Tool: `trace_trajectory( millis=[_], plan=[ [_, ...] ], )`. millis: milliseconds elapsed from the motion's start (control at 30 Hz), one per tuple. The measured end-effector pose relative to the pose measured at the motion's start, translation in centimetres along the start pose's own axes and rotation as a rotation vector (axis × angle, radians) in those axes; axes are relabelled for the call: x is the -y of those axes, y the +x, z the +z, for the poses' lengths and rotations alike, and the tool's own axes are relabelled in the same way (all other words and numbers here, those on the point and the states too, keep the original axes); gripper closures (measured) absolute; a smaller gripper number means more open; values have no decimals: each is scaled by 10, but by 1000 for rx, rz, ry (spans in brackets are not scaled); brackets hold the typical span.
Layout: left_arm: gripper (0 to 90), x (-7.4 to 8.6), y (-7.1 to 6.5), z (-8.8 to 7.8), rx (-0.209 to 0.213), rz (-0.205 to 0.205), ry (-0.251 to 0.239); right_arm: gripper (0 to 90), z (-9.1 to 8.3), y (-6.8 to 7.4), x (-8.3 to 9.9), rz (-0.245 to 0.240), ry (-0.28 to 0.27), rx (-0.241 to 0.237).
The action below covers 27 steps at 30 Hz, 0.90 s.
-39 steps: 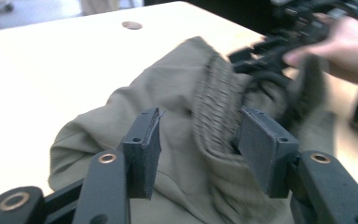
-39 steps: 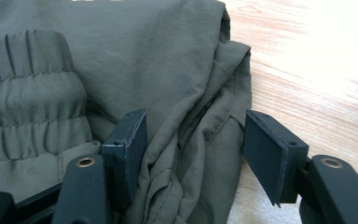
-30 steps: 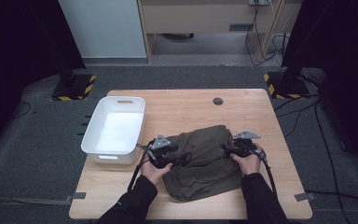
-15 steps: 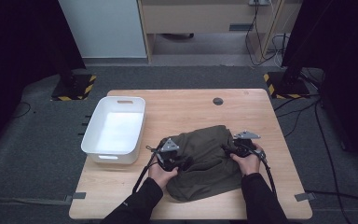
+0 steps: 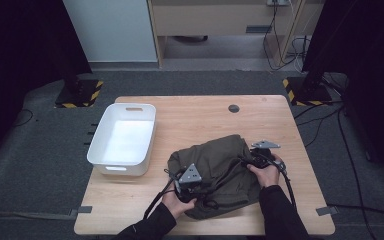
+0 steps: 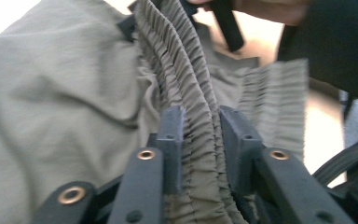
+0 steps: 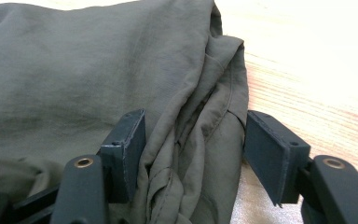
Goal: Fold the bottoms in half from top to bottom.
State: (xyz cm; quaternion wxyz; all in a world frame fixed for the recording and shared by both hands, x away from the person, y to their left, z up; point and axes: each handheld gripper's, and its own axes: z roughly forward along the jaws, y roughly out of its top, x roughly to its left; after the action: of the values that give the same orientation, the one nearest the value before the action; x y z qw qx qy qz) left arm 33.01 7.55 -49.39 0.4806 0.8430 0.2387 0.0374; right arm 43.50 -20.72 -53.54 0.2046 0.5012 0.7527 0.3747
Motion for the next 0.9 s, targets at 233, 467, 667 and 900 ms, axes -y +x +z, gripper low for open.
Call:
trace_trajectory(
  millis=[233, 467, 667, 900],
  plan=[
    [527, -10, 10, -16, -25, -64, -93, 396, -2, 0, -1, 3, -4, -3],
    [467, -1, 51, -32, -261, -128, -66, 383, -16, -2, -12, 23, -71, -34],
    [415, 15, 78, -22, -377, -149, 57, 367, -38, 3, -28, 28, -174, -95],
    [393, 24, 79, -5, -414, -95, 166, 349, -41, 17, -27, -32, -93, -192]
  ],
)
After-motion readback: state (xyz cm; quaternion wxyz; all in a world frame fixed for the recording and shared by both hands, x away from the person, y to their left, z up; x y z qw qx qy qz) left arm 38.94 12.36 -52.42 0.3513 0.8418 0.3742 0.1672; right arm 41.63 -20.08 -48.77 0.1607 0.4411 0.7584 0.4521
